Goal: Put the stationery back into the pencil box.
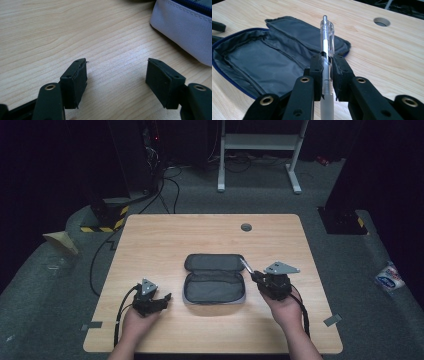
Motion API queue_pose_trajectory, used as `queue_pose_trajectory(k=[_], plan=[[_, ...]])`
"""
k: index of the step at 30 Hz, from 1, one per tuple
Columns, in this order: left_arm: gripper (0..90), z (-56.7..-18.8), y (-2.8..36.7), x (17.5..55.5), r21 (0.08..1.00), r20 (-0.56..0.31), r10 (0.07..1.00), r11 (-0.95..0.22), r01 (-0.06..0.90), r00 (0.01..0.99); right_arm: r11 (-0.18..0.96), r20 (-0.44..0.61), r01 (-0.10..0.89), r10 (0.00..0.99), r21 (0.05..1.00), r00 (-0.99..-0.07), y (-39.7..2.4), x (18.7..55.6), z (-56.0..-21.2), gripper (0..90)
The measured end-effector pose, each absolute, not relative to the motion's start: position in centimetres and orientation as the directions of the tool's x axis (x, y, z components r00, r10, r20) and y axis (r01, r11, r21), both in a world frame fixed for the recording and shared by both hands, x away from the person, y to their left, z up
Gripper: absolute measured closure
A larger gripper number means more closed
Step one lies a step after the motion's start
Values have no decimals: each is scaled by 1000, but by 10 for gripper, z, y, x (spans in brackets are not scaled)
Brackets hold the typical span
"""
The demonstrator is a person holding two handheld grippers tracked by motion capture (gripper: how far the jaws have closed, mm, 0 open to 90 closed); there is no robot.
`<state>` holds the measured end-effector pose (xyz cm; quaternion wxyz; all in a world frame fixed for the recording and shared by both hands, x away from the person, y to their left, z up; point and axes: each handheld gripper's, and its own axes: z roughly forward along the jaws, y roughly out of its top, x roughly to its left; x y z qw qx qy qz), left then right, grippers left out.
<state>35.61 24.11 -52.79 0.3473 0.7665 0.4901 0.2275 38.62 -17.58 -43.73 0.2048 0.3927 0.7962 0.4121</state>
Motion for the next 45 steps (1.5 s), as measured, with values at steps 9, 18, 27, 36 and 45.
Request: queue_pose_trajectory(k=[9, 18, 27, 36, 45], plan=[[333, -528, 241, 356, 755, 6, 908, -279, 593, 419, 396, -30, 424, 759, 814, -651, -147, 392, -434, 784], [333, -528, 241, 356, 755, 7, 908, -279, 593, 419, 444, -61, 377, 709, 813, -702, -117, 397, -433, 784], [333, -528, 241, 356, 755, 7, 908, -280, 594, 419, 478, -71, 358, 671, 802, -738, -94, 398, -437, 783], [333, -528, 241, 356, 755, 7, 908, -280, 593, 420, 508, -83, 334, 635, 794, -768, -75, 398, -437, 784], [332, -528, 241, 356, 755, 6, 907, -281, 593, 421, 518, -68, 327, 605, 790, -794, -68, 399, -443, 784]])
